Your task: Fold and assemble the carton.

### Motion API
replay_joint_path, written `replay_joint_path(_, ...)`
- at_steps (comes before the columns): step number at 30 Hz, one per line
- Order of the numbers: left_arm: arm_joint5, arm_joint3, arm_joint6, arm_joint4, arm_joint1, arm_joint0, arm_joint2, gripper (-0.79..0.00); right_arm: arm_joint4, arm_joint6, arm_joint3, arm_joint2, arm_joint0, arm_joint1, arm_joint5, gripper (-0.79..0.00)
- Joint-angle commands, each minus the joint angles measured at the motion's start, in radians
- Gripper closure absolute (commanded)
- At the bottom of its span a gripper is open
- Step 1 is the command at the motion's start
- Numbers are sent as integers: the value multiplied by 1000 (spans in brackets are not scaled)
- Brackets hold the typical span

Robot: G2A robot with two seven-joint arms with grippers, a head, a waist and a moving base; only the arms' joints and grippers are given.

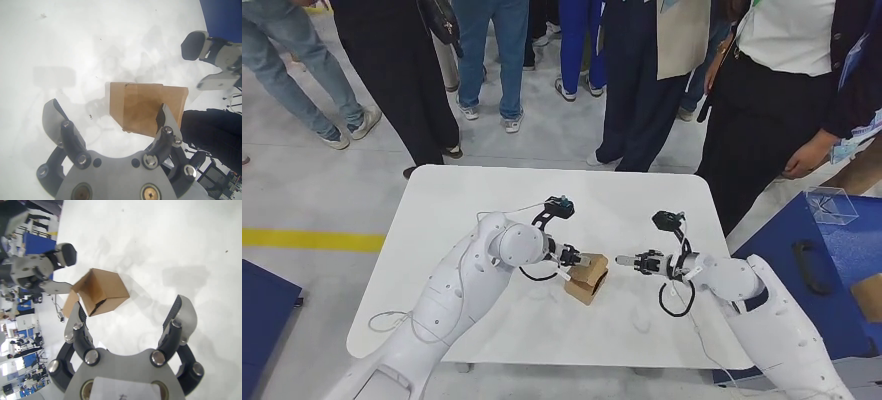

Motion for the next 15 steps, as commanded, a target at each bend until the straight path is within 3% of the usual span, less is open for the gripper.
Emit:
replay_joint_path(1, 0, 3, 1, 3, 0, 0, -1, -785, 17, 12, -29, 24, -25, 5, -18, -785)
replay_joint_path(15, -9, 34, 3, -5, -5, -4, -4, -785, -189, -71, -93, -80, -36, -11, 42, -785)
